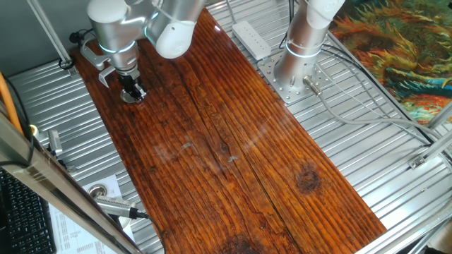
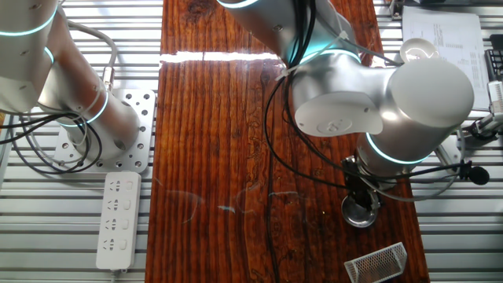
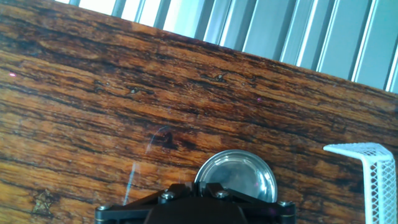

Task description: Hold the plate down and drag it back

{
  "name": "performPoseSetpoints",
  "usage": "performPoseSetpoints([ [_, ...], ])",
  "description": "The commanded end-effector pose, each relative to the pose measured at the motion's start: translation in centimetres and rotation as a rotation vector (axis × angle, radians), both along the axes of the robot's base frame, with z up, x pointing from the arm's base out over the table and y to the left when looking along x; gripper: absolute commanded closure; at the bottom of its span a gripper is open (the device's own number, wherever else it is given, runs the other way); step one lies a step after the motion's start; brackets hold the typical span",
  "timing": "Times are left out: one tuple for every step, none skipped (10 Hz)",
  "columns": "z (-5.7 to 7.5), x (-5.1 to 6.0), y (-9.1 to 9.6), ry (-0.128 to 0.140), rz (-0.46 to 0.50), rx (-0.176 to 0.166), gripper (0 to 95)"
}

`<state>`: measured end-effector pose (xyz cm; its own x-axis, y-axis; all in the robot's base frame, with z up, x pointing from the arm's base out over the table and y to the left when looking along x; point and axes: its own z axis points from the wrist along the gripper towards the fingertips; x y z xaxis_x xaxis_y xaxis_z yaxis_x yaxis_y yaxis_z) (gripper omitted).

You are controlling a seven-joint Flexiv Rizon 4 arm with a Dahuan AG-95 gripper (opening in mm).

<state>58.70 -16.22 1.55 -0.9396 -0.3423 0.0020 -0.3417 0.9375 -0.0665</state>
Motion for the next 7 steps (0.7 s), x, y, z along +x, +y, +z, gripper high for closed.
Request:
performPoseSetpoints([
  [-0.08, 0.12, -0.02, 0.0, 0.018, 0.0, 95.0],
  [-0.08, 0.12, -0.02, 0.004, 0.023, 0.002, 95.0],
  [-0.11, 0.08, -0.04, 0.004, 0.024, 0.006, 95.0],
  [-0.13, 0.04, -0.06, 0.004, 0.028, 0.005, 95.0],
  [-0.13, 0.04, -0.05, 0.003, 0.028, 0.006, 95.0],
  [-0.13, 0.04, -0.05, 0.001, 0.029, 0.007, 95.0],
  [-0.12, 0.04, -0.05, 0.001, 0.03, 0.01, 95.0],
])
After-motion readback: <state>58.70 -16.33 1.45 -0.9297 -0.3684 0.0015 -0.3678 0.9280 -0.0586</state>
